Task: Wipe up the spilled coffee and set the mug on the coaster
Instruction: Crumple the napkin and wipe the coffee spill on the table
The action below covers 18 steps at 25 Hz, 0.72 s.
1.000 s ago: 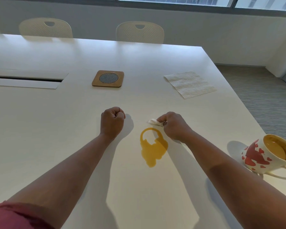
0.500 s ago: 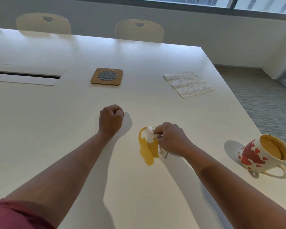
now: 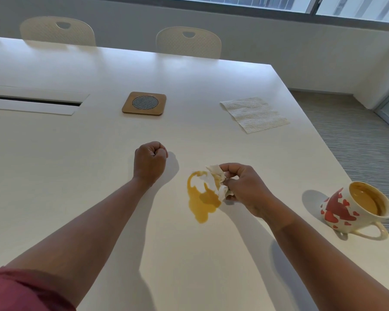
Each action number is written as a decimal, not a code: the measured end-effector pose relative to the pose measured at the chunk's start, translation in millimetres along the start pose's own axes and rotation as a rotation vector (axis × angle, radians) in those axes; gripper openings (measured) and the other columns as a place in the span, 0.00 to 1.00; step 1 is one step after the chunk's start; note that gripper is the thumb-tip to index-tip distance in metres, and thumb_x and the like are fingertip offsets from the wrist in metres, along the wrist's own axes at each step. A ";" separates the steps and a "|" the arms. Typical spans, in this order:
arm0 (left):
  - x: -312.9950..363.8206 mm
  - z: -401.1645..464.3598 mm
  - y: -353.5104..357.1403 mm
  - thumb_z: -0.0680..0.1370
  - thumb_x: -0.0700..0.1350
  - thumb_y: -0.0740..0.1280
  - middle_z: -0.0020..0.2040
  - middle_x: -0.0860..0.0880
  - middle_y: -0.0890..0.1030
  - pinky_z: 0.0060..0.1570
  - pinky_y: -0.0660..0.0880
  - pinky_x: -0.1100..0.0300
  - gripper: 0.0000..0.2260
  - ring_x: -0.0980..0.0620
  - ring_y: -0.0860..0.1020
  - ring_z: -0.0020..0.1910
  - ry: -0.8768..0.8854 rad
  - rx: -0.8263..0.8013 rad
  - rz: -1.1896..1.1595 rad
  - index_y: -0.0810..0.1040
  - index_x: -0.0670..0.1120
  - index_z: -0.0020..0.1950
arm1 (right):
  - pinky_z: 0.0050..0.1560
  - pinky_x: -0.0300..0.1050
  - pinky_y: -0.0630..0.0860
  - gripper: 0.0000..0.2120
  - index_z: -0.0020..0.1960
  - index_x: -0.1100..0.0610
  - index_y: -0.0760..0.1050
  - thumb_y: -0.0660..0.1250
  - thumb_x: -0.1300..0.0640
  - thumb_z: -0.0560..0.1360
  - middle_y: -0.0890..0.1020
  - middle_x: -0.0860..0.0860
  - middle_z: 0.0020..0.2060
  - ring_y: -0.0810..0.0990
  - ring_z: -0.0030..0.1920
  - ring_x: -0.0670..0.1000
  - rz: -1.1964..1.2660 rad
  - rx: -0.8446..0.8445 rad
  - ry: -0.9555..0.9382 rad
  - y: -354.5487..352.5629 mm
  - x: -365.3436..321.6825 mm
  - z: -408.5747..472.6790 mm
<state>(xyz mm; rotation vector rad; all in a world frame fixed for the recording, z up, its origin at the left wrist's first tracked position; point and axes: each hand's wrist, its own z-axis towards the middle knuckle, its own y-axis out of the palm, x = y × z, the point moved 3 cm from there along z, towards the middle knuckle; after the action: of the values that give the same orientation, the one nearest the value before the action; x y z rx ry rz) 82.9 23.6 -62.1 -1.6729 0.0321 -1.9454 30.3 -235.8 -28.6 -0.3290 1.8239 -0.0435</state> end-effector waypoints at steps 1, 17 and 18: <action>0.0 0.0 -0.4 0.69 0.36 0.59 0.21 0.58 0.73 0.22 0.60 0.70 0.11 0.59 0.69 0.21 -0.001 0.001 0.004 0.79 0.41 0.32 | 0.38 0.51 0.80 0.18 0.46 0.56 0.85 0.60 0.72 0.78 0.81 0.50 0.35 0.80 0.34 0.53 -0.023 0.013 0.000 -0.5 1.5 -0.2; 2.8 -1.7 -2.0 0.70 0.34 0.59 0.21 0.58 0.73 0.23 0.61 0.70 0.11 0.60 0.70 0.22 0.006 0.001 0.011 0.79 0.39 0.32 | 0.31 0.38 0.70 0.06 0.38 0.53 0.81 0.75 0.53 0.72 0.78 0.42 0.25 0.71 0.27 0.42 -0.487 0.099 -0.233 -5.1 -1.7 -9.3; 2.7 -1.6 -1.9 0.71 0.34 0.59 0.21 0.58 0.73 0.23 0.61 0.70 0.11 0.60 0.70 0.22 0.005 0.001 0.013 0.79 0.39 0.32 | 0.33 0.41 0.71 0.06 0.38 0.52 0.81 0.74 0.53 0.72 0.80 0.44 0.26 0.72 0.28 0.43 -0.504 0.129 -0.241 -6.9 -2.9 -9.4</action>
<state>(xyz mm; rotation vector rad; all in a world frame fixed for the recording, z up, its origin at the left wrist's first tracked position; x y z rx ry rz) 80.6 23.5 -59.4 -1.6632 0.0440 -1.9400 23.5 -243.0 -21.9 -0.6654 1.4560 -0.4510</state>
